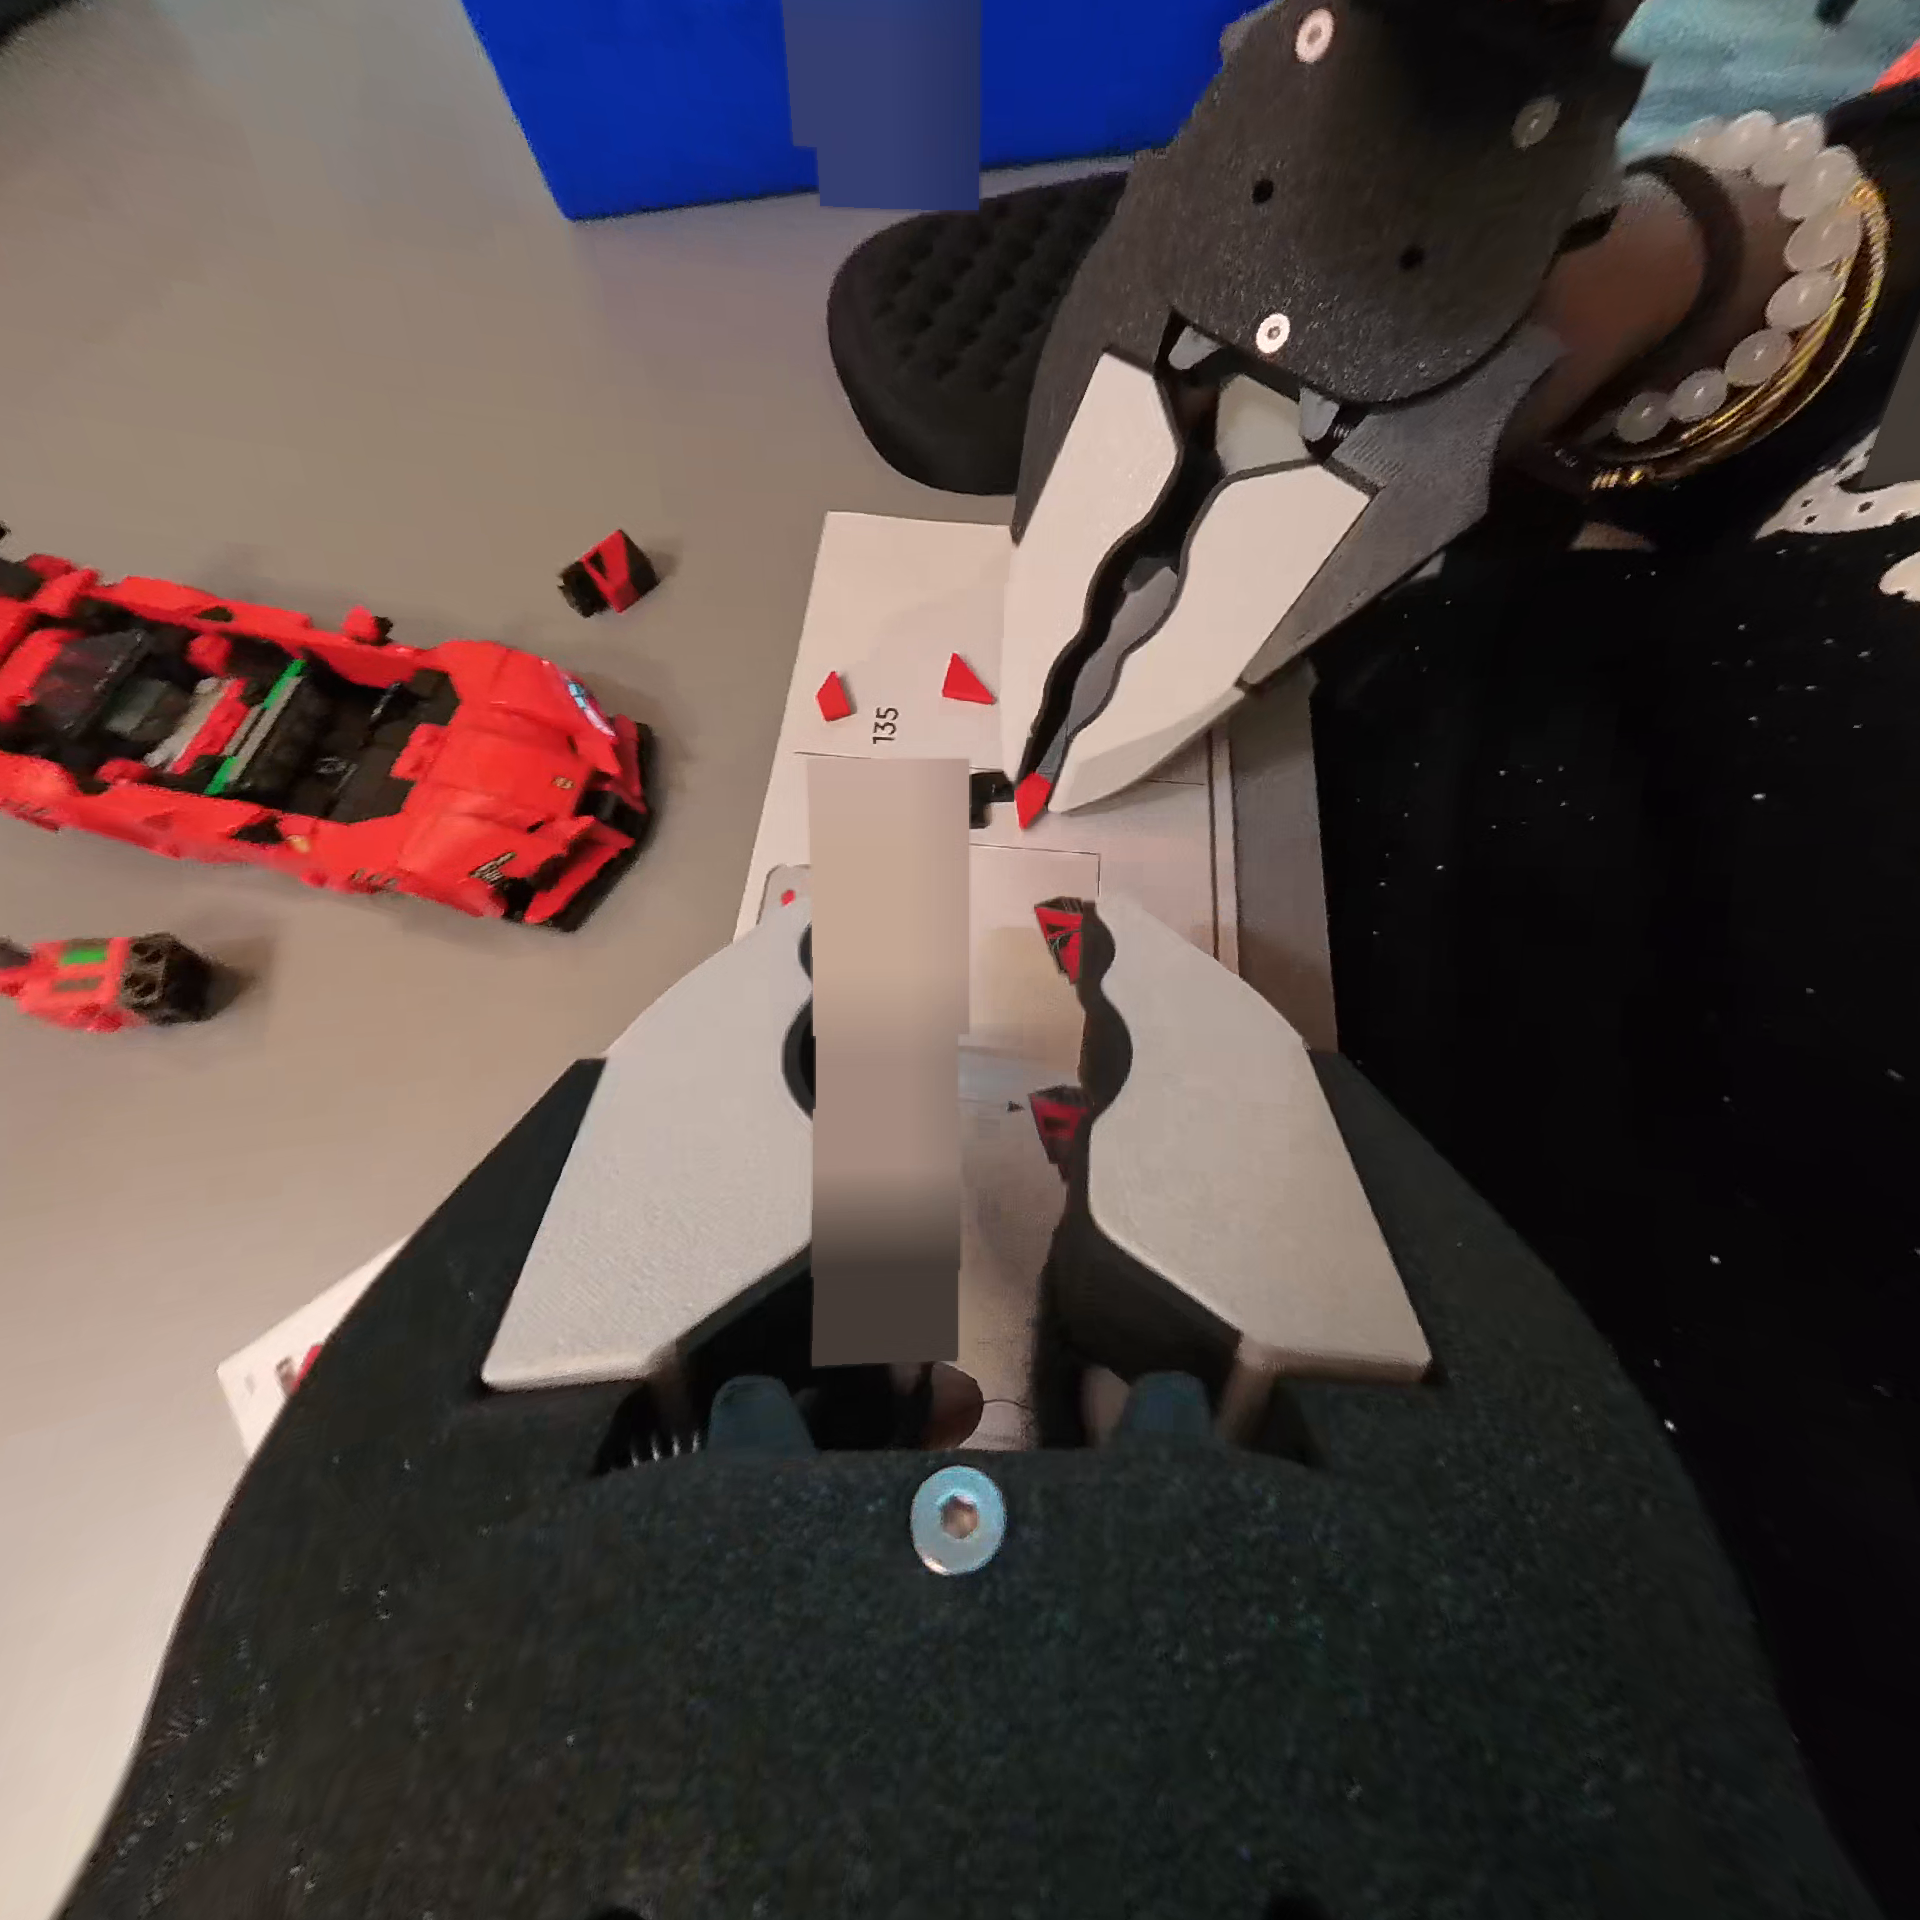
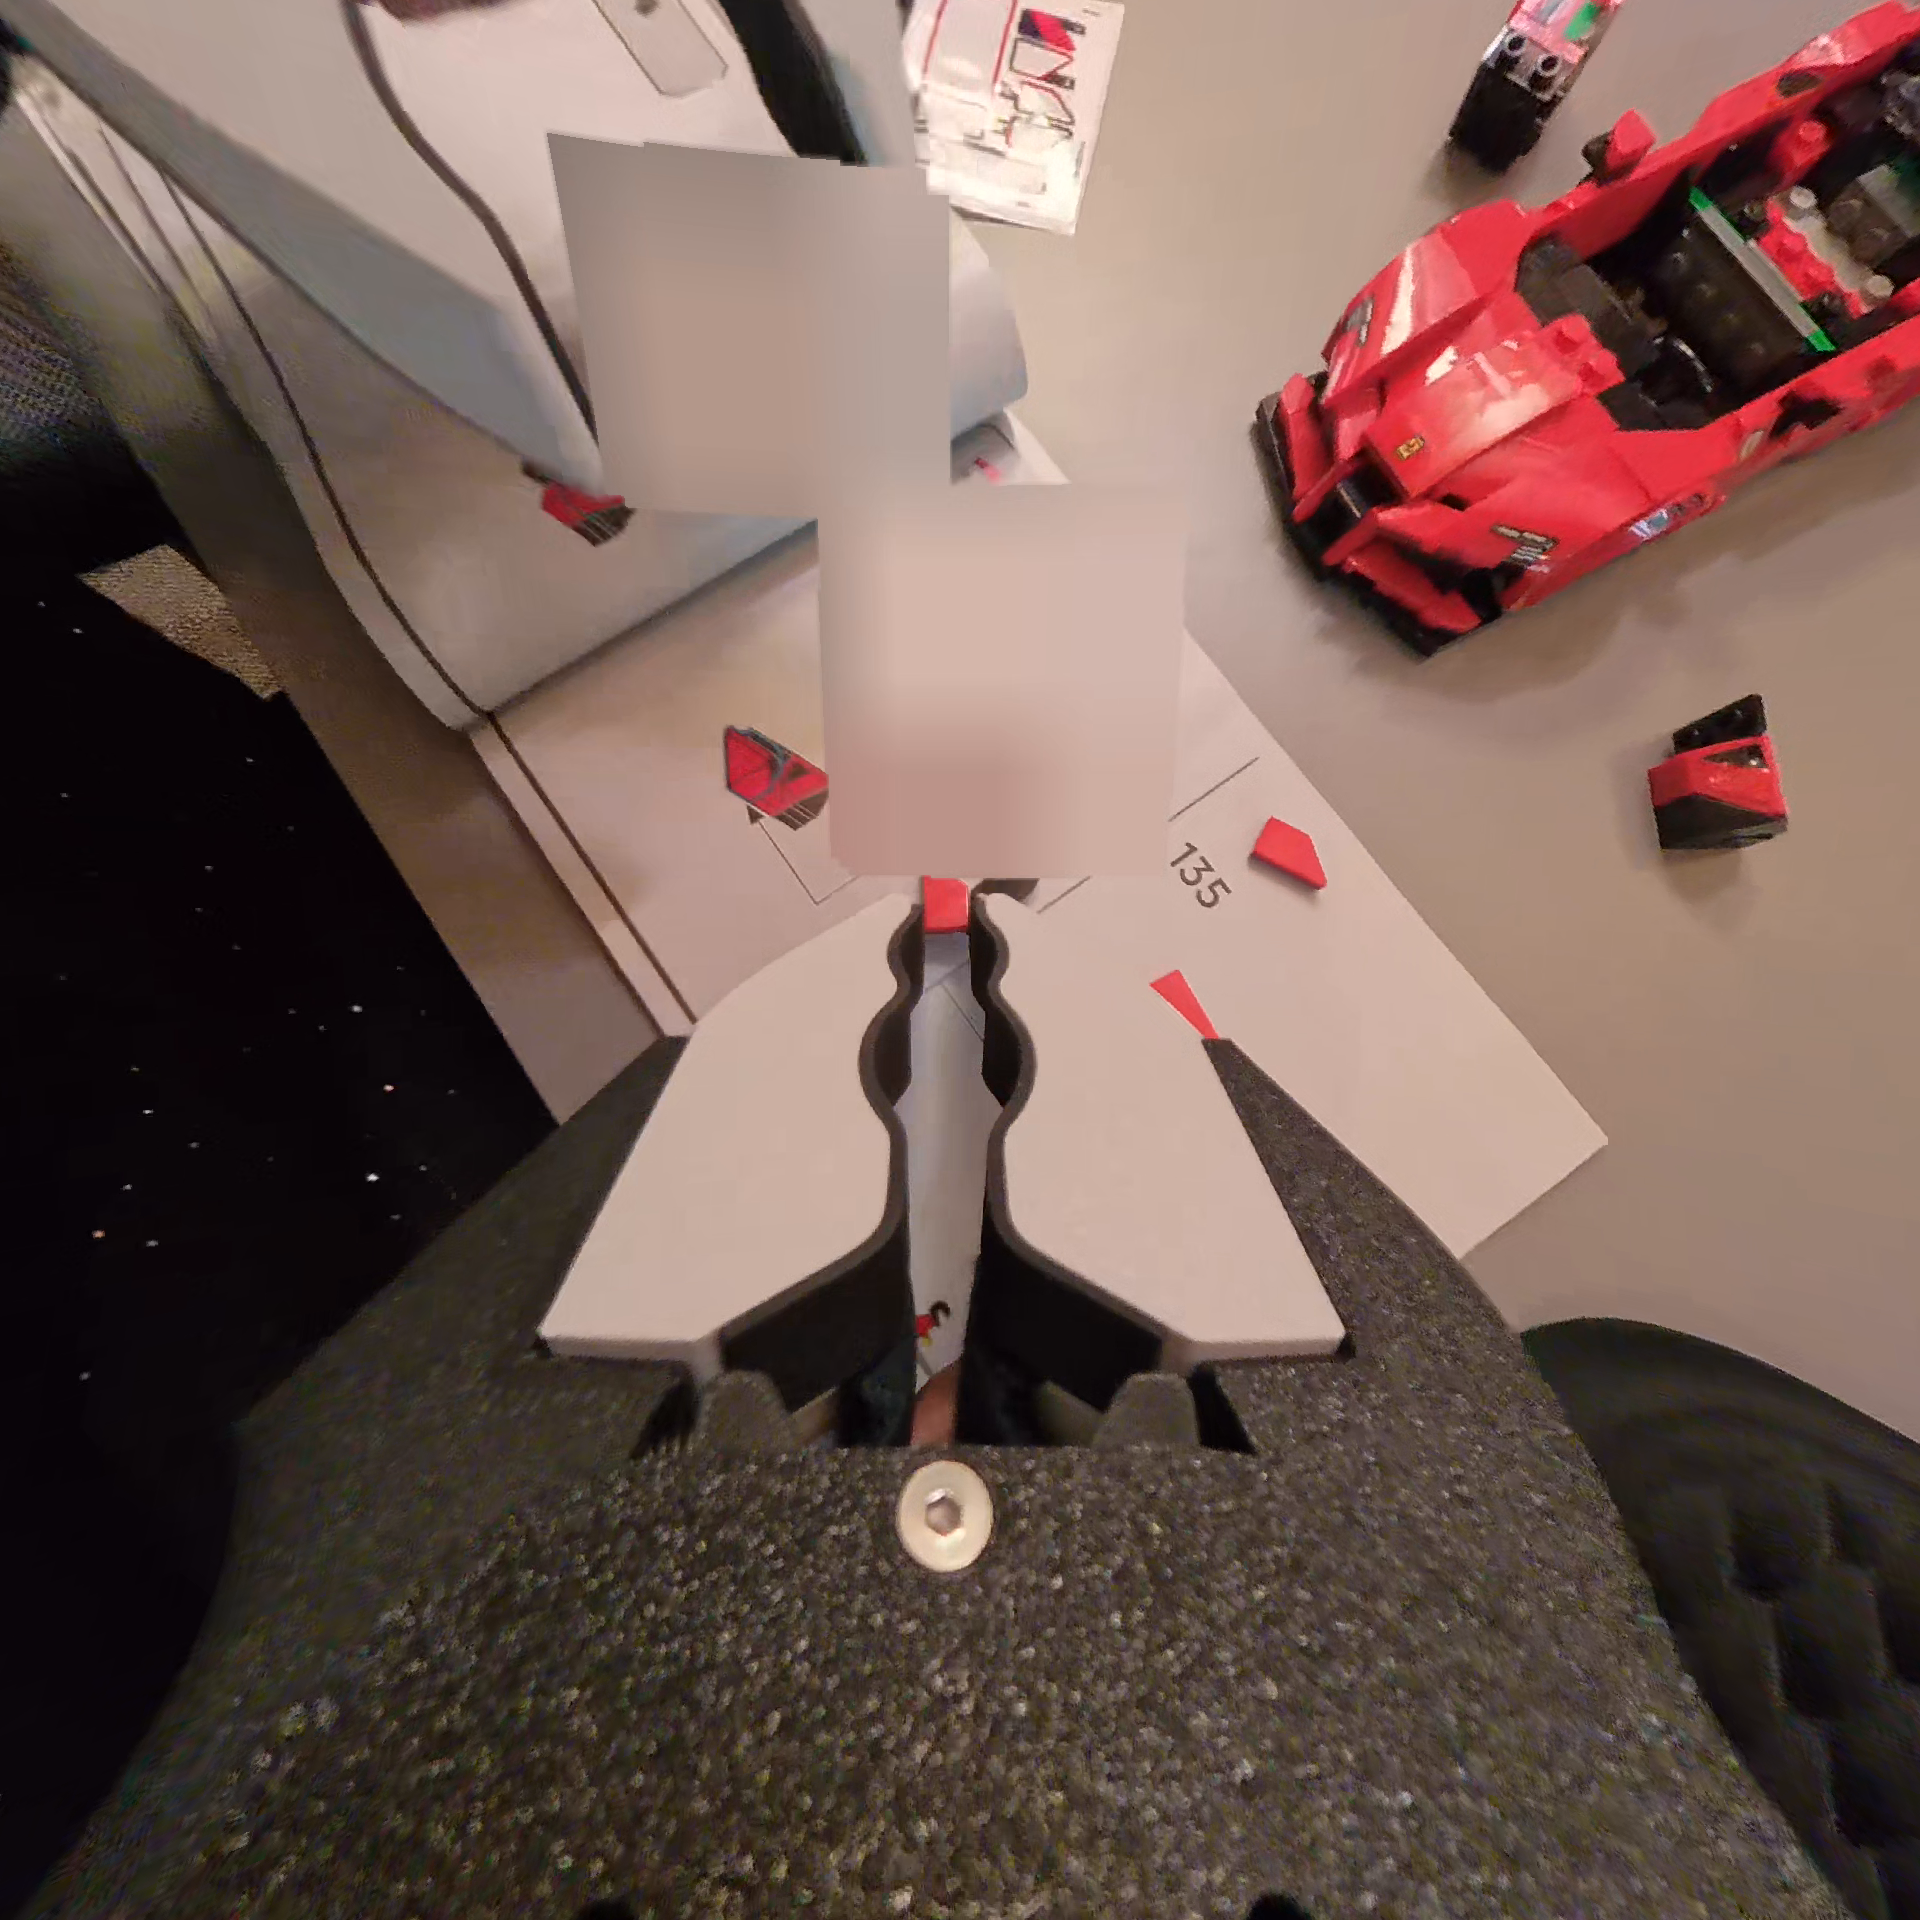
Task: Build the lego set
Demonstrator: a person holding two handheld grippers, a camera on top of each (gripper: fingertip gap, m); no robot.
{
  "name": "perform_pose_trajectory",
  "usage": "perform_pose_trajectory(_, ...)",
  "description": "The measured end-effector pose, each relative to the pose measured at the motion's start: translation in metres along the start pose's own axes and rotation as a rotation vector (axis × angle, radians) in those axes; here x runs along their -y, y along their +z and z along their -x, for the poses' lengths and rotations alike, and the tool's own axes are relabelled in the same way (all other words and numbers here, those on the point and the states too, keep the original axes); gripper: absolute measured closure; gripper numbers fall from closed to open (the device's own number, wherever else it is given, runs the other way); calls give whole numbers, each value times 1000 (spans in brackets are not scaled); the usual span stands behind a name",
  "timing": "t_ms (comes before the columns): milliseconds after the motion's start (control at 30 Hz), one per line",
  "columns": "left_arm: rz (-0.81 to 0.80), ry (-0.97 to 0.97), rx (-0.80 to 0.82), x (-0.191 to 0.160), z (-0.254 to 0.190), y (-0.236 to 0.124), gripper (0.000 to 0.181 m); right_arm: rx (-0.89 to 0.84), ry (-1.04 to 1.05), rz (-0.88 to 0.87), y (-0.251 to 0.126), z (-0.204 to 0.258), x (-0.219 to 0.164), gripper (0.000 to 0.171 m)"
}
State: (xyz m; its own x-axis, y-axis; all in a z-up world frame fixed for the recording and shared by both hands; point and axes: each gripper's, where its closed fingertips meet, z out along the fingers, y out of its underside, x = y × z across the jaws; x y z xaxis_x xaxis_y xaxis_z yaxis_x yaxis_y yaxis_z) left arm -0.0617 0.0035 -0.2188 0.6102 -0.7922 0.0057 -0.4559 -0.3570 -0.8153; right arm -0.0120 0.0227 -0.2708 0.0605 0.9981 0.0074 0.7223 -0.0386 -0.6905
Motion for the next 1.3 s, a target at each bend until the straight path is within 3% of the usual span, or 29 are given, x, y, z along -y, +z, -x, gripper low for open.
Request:
perform_pose_trajectory(267, -67, -16, 19, 3, 4, -20, 140, 3, 25, -14, -7, -5, 0, 163)
perform_pose_trajectory(633, -14, 17, -10, -4, -4, -2, 146, -41, 90, -47, -11, -17, 3, 163)
perform_pose_trajectory(867, 104, 28, -39, -10, -12, 28, 149, -93, 140, -57, -6, -15, 0, 163)
perform_pose_trajectory(1067, 208, -39, -110, -13, -14, 57, 129, -112, 159, -79, -7, -14, 1, 163)
perform_pose_trajectory(1300, 239, -65, -190, -12, -21, 67, 127, -83, 125, -54, -3, -6, -2, 163)
